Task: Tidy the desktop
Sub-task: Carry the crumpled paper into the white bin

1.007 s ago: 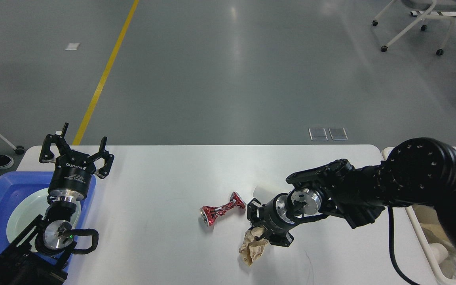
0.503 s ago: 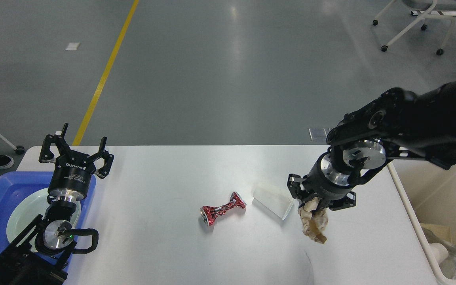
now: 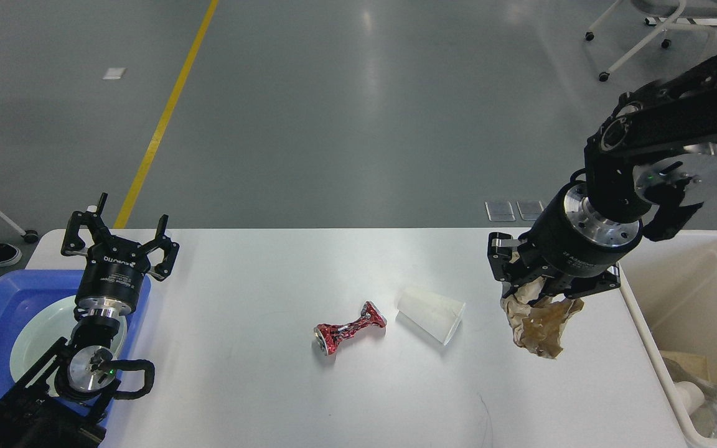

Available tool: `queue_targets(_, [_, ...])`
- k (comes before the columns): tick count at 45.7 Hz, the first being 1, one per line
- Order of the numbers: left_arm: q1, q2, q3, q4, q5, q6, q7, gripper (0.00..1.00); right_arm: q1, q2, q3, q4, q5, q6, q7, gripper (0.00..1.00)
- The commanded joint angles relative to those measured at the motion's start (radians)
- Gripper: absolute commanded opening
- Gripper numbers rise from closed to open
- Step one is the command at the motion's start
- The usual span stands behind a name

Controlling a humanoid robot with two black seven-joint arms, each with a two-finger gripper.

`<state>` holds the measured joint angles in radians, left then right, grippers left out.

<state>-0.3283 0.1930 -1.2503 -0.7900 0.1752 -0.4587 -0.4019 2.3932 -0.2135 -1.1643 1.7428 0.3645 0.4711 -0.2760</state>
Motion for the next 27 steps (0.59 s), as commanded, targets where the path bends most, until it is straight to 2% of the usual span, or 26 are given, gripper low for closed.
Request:
queue_targets(1, [0.0, -0.001, 0.0, 0.0, 0.0, 0.0, 0.0, 0.96, -0.006, -0.01, -0.028, 0.0, 0.001, -0.06, 0.0, 0.0])
queue_targets(7, [0.0, 0.0, 0.0, 0.0, 0.0, 0.0, 0.0, 0.96, -0.037, -0.041, -0.08, -0.009, 0.004, -0.112, 0.001, 0.0])
queue_targets(14, [0.0, 0.0, 0.0, 0.0, 0.0, 0.0, -0.002, 0.96, -0.12, -0.15, -0.201, -0.063, -0.024, -0.181, 0.003, 0.0])
queue_targets(27, [0.0, -0.001, 0.0, 0.0, 0.001, 0.0, -0.002, 0.96, -0.439, -0.443, -0.198, -0.365, -0.22, -0.207, 0.008, 0.0])
